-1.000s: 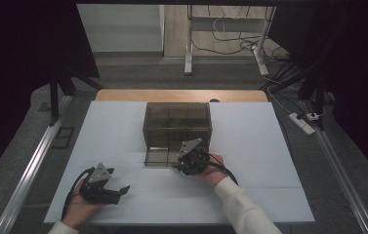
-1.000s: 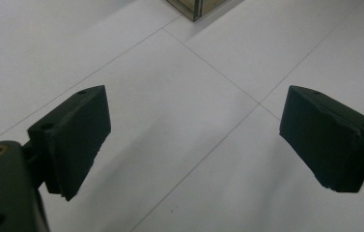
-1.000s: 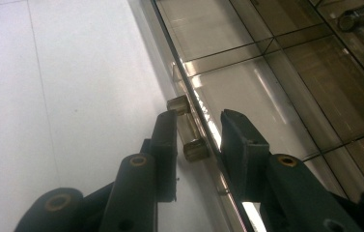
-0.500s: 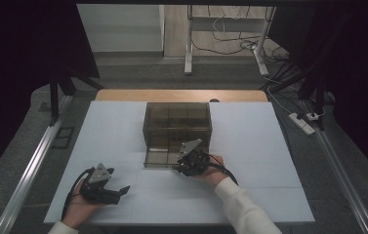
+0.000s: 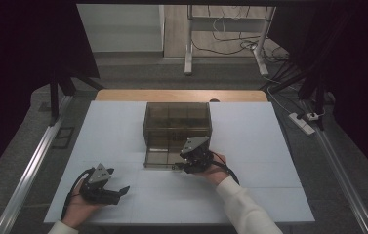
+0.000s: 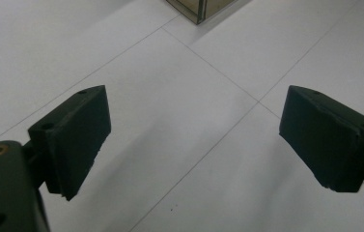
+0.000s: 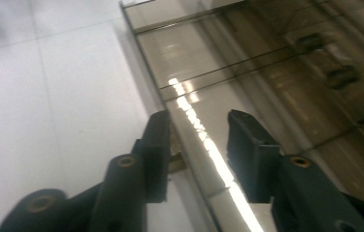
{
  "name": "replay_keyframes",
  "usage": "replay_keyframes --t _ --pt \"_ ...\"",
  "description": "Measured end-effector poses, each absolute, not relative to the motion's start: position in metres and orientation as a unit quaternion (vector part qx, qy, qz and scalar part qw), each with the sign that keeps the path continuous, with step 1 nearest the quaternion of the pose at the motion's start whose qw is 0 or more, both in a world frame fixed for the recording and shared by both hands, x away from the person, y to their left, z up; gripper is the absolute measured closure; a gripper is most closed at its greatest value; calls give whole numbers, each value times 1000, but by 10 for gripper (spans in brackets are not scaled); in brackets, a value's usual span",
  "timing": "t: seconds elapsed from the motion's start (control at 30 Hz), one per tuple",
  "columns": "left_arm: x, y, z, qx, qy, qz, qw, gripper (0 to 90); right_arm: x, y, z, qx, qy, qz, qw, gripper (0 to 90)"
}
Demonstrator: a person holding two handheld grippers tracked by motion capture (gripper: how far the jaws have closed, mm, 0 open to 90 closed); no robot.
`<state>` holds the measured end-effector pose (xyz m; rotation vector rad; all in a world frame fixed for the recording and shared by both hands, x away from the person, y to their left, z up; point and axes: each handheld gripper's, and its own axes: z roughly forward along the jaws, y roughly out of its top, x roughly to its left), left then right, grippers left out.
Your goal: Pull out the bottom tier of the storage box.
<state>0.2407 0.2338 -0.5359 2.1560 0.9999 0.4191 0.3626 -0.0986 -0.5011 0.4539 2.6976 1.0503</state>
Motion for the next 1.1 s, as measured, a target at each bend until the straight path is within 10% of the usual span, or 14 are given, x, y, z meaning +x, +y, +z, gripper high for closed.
replay_keyframes --t 1.1 --pt "241 233 -536 835 388 161 356 109 357 -147 -482 208 878 413 123 422"
